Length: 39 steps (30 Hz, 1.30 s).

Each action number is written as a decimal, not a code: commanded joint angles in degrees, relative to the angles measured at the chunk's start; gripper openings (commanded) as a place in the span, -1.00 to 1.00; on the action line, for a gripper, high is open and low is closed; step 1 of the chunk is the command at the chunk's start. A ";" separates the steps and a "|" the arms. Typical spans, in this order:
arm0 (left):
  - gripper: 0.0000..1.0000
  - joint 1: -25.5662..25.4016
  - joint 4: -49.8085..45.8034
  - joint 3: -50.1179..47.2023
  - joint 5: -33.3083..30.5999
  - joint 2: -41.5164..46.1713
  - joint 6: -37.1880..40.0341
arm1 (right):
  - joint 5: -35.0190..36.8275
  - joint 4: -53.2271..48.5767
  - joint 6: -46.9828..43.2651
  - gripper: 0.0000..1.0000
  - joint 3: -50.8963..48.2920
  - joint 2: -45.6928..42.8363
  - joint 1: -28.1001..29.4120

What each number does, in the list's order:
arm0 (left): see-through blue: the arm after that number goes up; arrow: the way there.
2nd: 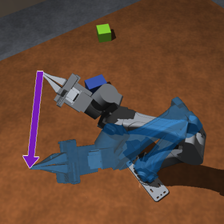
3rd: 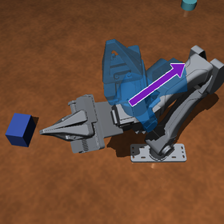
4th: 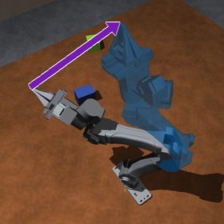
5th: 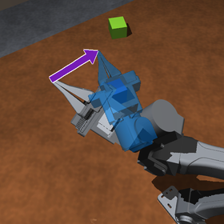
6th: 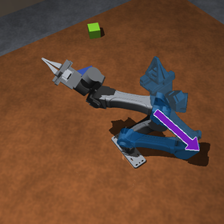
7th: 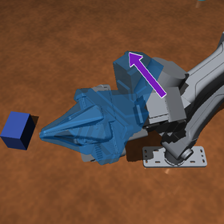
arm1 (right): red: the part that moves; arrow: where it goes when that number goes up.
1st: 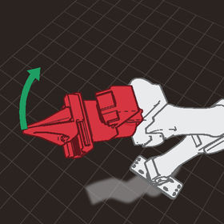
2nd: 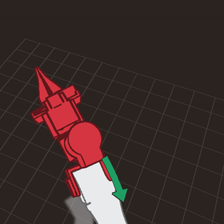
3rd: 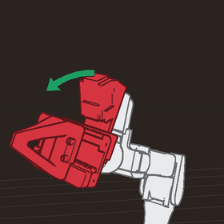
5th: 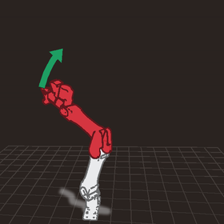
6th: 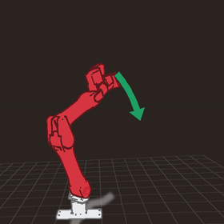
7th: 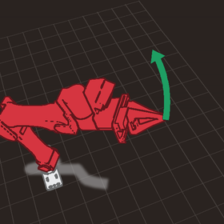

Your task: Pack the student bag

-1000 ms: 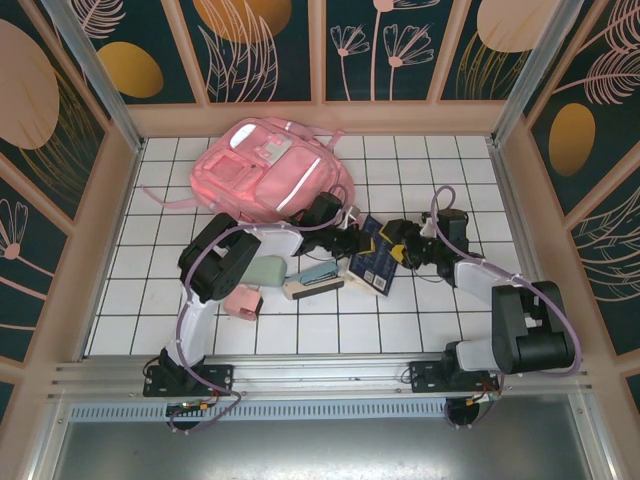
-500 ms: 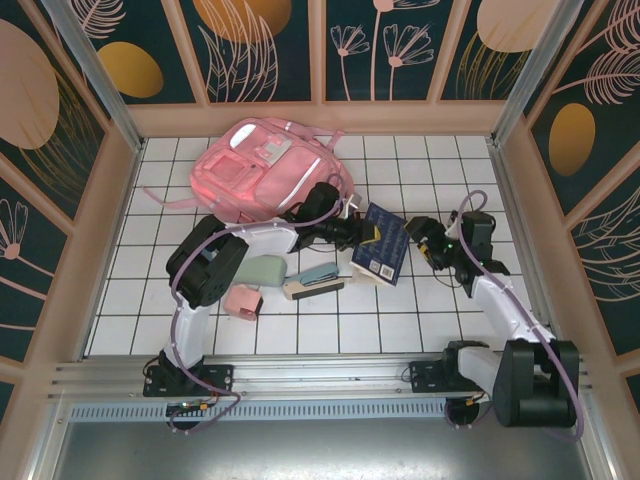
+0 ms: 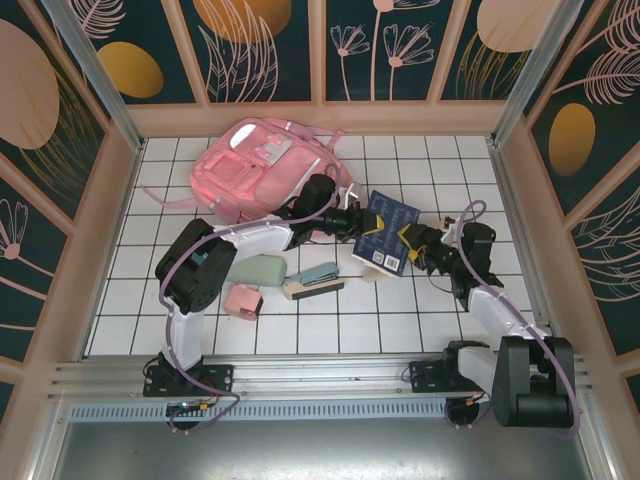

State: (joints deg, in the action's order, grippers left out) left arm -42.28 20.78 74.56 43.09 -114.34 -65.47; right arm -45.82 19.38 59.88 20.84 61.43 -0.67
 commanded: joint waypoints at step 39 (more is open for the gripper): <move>0.51 2.36 27.30 -8.56 6.73 -3.23 -18.13 | -0.76 -3.18 7.53 -1.00 7.28 -11.34 0.23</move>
State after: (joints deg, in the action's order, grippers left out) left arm -39.75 43.29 66.63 48.16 -116.51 -81.60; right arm -44.03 11.22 64.66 28.23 51.99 -0.64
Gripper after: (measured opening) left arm 0.758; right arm 0.111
